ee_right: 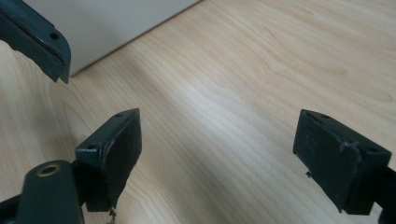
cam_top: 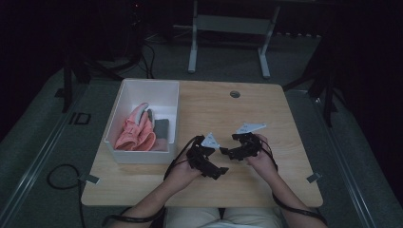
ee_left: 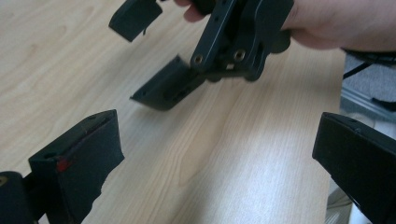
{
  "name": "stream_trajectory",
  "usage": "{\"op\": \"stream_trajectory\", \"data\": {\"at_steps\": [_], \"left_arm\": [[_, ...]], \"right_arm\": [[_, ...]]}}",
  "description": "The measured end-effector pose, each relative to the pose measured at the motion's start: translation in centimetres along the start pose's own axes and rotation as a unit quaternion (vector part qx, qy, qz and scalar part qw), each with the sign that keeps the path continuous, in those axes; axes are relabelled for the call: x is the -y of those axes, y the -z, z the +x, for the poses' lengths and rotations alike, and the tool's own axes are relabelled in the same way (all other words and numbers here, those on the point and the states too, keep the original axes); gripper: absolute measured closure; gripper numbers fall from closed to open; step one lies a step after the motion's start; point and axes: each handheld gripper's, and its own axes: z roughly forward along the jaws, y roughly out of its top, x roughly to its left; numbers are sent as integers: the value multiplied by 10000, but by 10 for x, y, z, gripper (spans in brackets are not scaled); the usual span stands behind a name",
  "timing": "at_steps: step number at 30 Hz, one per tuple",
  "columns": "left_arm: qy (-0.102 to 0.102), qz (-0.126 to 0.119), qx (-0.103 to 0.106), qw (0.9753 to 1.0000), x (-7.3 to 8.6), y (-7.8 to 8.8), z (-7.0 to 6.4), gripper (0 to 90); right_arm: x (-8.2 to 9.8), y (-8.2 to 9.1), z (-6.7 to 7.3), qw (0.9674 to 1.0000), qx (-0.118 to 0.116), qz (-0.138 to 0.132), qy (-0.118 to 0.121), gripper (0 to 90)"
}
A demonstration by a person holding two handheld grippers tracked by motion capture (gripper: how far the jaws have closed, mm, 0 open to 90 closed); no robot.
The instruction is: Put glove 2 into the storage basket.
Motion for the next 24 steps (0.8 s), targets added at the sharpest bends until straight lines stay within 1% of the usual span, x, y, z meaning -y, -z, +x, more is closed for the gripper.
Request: {"op": "stream_trajectory", "data": {"at_steps": [1,5,6,7,8,9,11,12,13,15,18,19,20,22,24], "left_arm": [[-31,11,1,10000,3,-3,-1,10],[-4,-35,16,10000,10,-6,-2,10],[40,-19,19,10000,11,-8,-1,10],[39,15,-15,10000,12,-9,-2,10],[10,40,-61,10000,15,-11,-2,10],[5,60,-51,10000,16,-13,-3,10],[13,98,-51,9999,19,-17,-4,10],[-16,137,-59,9999,21,-19,-4,10],[-14,121,-66,9999,23,-20,-5,10],[-26,128,-91,9999,26,-22,-6,10],[-40,141,-143,9998,28,-23,-6,10],[-71,169,-254,9995,31,-25,-6,10],[-92,167,-291,9994,33,-26,-7,10],[-95,192,-314,9993,36,-27,-8,10],[-101,144,-324,9993,39,-29,-9,10]], "right_arm": [[3,0,-1,10000,19,7,-31,153],[13,0,-4,9999,118,22,-89,154],[15,0,-4,9999,126,19,-107,154],[17,0,-5,9998,155,35,-117,155],[19,-1,-5,9997,211,52,-79,155],[21,-1,-6,9995,287,87,-57,156],[25,-2,-8,9994,311,74,-112,156],[26,-2,-9,9992,366,66,-126,156],[28,-1,-10,9990,411,71,-128,156],[31,-1,-12,9990,412,46,-190,156],[34,0,-13,9988,457,63,-171,156],[36,-1,-14,9987,481,87,-170,151],[36,-1,-14,9985,513,91,-165,150],[37,-2,-15,9984,519,84,-190,145],[39,-2,-14,9981,591,77,-136,141]]}}
